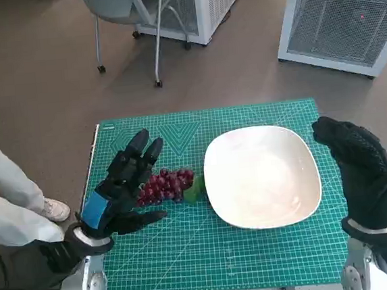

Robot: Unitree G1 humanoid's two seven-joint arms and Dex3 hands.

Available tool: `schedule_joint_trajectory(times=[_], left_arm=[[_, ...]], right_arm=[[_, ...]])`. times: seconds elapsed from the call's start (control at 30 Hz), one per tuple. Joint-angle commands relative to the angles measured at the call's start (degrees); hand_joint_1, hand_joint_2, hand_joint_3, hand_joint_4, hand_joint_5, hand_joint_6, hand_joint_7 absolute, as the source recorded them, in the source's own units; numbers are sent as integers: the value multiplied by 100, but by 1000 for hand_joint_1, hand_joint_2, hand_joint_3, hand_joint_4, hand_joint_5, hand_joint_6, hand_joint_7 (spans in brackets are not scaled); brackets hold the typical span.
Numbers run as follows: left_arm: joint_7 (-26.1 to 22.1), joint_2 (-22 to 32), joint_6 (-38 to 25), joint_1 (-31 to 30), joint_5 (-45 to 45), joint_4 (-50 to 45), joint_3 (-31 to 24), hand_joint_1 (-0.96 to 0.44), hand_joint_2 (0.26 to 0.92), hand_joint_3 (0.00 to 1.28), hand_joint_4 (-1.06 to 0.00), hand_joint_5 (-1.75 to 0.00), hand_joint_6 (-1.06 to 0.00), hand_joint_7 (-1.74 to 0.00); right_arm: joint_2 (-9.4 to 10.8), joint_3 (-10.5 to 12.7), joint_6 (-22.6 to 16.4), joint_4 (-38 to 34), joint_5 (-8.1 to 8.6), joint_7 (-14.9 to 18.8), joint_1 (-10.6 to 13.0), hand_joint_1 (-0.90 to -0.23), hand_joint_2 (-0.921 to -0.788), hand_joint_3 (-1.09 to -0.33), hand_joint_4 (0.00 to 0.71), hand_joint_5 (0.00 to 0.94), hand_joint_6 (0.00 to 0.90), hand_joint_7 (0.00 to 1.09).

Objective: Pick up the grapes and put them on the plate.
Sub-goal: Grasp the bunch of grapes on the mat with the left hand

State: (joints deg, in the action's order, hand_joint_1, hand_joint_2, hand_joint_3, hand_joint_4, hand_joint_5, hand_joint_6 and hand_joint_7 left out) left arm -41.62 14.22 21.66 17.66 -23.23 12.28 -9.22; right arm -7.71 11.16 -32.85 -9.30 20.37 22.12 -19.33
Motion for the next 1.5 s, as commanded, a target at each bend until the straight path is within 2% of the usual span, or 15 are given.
schedule_joint_trajectory(times=[0.03, 0.3, 0.5, 0.63, 0.8, 1.07, 1.3, 1.5], left_arm=[[94, 83, -82, 2, 103, -131, 35, -316, 817, 0, 1, 1, 1, 1], [686, 461, -267, -30, 992, -558, 97, -268, 811, 0, 1, 1, -5, -3], [1426, 994, -860, -46, 2512, -1227, 281, -191, 785, 0, 1, 1, -63, -31], [1675, 1311, -1460, -32, 3499, -1716, 498, -119, 745, 0, -1, 1, -145, -58], [1735, 1480, -2443, 82, 4553, -2245, 879, -53, 717, 0, -16, -2, -228, -45], [1625, 1379, -3769, 508, 5768, -2360, 1660, -57, 714, 1, -38, -7, -269, -25], [1661, 1323, -4155, 858, 6358, -1964, 2201, -78, 719, 3, -77, -12, -290, -17], [1528, 1315, -4327, 1060, 6530, -1753, 2446, -96, 721, 3, -93, -10, -297, -12]], right_arm=[[-26, 8, 41, -68, 7, 31, 57, -478, -921, -541, 660, 1, 320, 689], [-24, 1, 33, -47, 3, 31, 67, -479, -921, -540, 660, 1, 321, 689], [-21, 1, 19, -81, -1, 33, 49, -479, -921, -538, 657, 0, 320, 688], [-15, 3, 5, -102, 11, 43, 44, -478, -921, -538, 654, 0, 319, 688], [-10, 6, -11, -137, 23, 48, 29, -478, -921, -538, 652, 0, 318, 687], [5, 7, -72, -204, -9, 25, 2, -478, -921, -537, 652, 0, 315, 685], [8, 7, -78, -200, -17, 11, 3, -478, -921, -538, 652, 0, 311, 686], [8, 16, -70, -179, -12, -1, 14, -477, -921, -537, 652, 0, 311, 686]])
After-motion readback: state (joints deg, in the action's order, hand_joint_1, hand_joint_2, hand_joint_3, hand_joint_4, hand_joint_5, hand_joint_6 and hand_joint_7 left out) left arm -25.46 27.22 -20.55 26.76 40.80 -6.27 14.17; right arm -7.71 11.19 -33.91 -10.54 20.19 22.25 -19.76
